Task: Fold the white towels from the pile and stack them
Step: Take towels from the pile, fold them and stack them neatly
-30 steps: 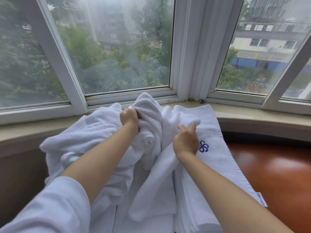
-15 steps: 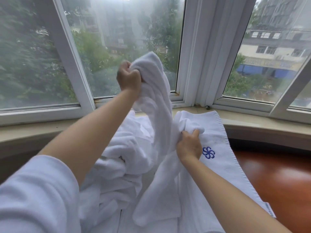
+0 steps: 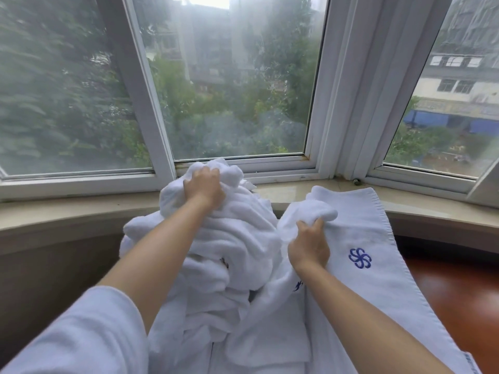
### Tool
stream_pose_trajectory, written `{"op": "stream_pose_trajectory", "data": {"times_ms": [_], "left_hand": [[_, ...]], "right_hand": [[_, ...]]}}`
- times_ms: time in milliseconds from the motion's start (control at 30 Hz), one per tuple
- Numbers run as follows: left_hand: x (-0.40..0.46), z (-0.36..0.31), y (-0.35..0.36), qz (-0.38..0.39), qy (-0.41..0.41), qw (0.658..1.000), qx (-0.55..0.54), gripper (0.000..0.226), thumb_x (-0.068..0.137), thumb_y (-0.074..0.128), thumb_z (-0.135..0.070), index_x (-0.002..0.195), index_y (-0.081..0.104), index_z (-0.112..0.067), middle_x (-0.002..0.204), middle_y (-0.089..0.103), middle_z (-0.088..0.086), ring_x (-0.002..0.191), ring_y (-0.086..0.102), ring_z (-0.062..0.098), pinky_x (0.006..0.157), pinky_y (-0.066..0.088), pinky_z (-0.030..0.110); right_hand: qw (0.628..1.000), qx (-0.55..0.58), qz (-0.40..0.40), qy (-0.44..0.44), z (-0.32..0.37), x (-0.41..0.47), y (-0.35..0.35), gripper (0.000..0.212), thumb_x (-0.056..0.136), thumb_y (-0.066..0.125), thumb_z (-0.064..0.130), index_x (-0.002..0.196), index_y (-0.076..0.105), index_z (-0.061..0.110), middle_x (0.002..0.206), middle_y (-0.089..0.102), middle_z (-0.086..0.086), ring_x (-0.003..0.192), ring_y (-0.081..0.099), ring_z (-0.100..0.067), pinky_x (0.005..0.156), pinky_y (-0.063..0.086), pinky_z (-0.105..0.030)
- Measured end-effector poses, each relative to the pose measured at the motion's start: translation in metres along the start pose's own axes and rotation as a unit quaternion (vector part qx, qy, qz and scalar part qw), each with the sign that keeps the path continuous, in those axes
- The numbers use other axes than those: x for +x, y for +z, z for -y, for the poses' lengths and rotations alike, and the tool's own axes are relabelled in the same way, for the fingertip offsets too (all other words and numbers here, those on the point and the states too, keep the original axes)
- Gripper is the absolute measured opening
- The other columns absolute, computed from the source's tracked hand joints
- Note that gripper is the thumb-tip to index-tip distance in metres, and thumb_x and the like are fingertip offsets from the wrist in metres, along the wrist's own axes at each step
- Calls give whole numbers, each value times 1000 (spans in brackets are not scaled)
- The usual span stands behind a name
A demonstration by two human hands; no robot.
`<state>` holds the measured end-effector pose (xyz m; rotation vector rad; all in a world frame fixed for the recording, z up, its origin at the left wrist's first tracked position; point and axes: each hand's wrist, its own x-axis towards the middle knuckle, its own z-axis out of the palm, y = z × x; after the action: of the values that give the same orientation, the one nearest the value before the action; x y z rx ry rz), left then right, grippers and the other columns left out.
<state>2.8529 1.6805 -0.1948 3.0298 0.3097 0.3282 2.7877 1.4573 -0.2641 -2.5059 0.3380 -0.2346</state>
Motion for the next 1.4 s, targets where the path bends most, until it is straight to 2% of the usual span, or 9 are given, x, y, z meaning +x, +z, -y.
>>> {"op": "stream_pose_trajectory", "data": {"times_ms": [200, 333, 500, 767, 867, 1000, 1100, 1200, 1400], "left_hand": [[-11, -46, 1, -92, 185, 978, 30, 39, 84, 46, -8, 120, 58, -12, 134, 50, 6, 126, 40, 25, 103, 29, 36], [-38, -84, 26, 111, 323, 939, 50, 35, 93, 43, -22, 124, 57, -21, 127, 57, 2, 118, 49, 24, 86, 38, 33], [-63, -95, 75, 221, 273, 841, 410, 47, 97, 39, -48, 139, 45, -28, 145, 41, 0, 136, 30, 24, 110, 21, 45], [-56, -104, 114, 244, 307, 903, 176, 78, 80, 59, -36, 146, 22, -14, 126, 54, 2, 109, 57, 24, 94, 41, 38], [-55, -106, 130, 251, 307, 863, 312, 100, 76, 53, -68, 154, 5, -28, 141, 47, 2, 131, 40, 29, 107, 21, 48], [-61, -109, 142, 218, 339, 815, 416, 62, 91, 50, -52, 145, 38, -25, 155, 25, 3, 142, 19, 29, 110, 14, 53], [-59, -112, 131, 182, 325, 883, 285, 37, 95, 49, -30, 130, 55, -17, 140, 40, 2, 129, 38, 25, 95, 37, 41], [-43, -118, 101, 133, 142, 980, -34, 22, 92, 48, -19, 107, 63, -11, 114, 63, 7, 105, 59, 27, 79, 45, 32], [-9, -107, 47, 15, -98, 901, -422, 10, 87, 47, -16, 94, 39, -17, 75, 51, 1, 80, 51, 29, 69, 36, 31]], "right_hand": [[998, -23, -57, -23, -1, 0, -4, 41, 86, 47, 2, 124, 57, 15, 123, 39, -11, 92, 53, -30, 58, 35, -30], [996, -5, -88, 7, -1, 1, -18, 51, 85, 47, 2, 132, 56, 20, 132, 37, -10, 92, 56, -33, 59, 32, -29], [994, 28, -101, 25, -5, 4, -28, 53, 82, 48, 4, 132, 56, 21, 134, 36, -10, 89, 56, -35, 60, 33, -31], [995, -12, -96, 13, -13, 0, -23, 51, 86, 51, 10, 135, 55, 24, 136, 36, -11, 95, 57, -33, 58, 31, -30], [994, -11, -102, 28, -16, 3, -24, 53, 84, 51, 8, 134, 56, 25, 137, 37, -10, 94, 58, -33, 58, 30, -29], [994, -13, -104, 41, -20, 5, -25, 55, 84, 50, 7, 135, 55, 27, 138, 37, -8, 94, 58, -32, 59, 31, -28], [994, -23, -105, 33, -23, 2, -26, 56, 84, 49, 6, 135, 55, 27, 137, 37, -9, 93, 58, -32, 58, 31, -28], [994, -29, -102, 32, -21, 0, -28, 56, 85, 48, 6, 136, 53, 26, 135, 38, -9, 94, 58, -32, 58, 31, -29], [995, -43, -88, 22, -16, -9, -31, 55, 88, 46, 4, 138, 51, 25, 130, 38, -9, 93, 58, -31, 59, 32, -30]]}}
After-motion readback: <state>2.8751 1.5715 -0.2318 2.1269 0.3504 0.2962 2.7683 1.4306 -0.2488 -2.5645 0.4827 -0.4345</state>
